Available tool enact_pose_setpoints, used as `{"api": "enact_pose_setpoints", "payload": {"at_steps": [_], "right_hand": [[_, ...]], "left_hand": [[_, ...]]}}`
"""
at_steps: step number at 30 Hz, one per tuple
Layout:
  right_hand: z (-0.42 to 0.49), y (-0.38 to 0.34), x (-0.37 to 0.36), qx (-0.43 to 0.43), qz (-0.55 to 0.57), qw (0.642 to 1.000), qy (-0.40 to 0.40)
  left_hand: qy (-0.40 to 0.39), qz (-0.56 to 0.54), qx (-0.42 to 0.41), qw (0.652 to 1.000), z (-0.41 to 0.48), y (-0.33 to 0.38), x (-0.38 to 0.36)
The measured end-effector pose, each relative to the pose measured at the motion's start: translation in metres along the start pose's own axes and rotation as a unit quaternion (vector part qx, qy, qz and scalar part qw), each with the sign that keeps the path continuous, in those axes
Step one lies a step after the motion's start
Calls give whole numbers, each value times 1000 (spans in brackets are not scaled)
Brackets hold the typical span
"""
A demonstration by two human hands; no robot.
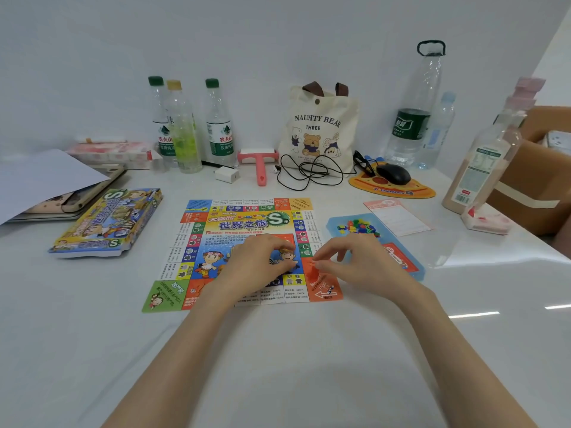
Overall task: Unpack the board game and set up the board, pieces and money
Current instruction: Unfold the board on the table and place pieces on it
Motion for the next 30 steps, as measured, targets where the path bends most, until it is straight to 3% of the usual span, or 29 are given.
{"api": "enact_pose_setpoints", "payload": {"at_steps": [6,10,15,18,30], "right_hand": [[-3,16,27,-54,67,994,68],[9,42,46,-116,20,982,145],[30,60,53,-180,-179,967,13],[43,62,50,-206,-234,949,-46],[61,62,37,-251,-325,910,-57]], "left_hand": [[38,-93,-5,995,-1,9,6],[60,-118,-9,991,0,18,9],[62,-157,-14,986,2,27,6],[60,-154,-16,986,2,31,6],[60,-152,-3,986,4,29,4]]}}
Point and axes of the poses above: each hand's wrist, its own z-axis towards the middle knuckle, its own x-axis out of the back of the hand, y = z × x, the point moved 4 cm from there along z, towards the middle knuckle, and after that the axes turned 8 degrees about -z, right-handed, at the moved point
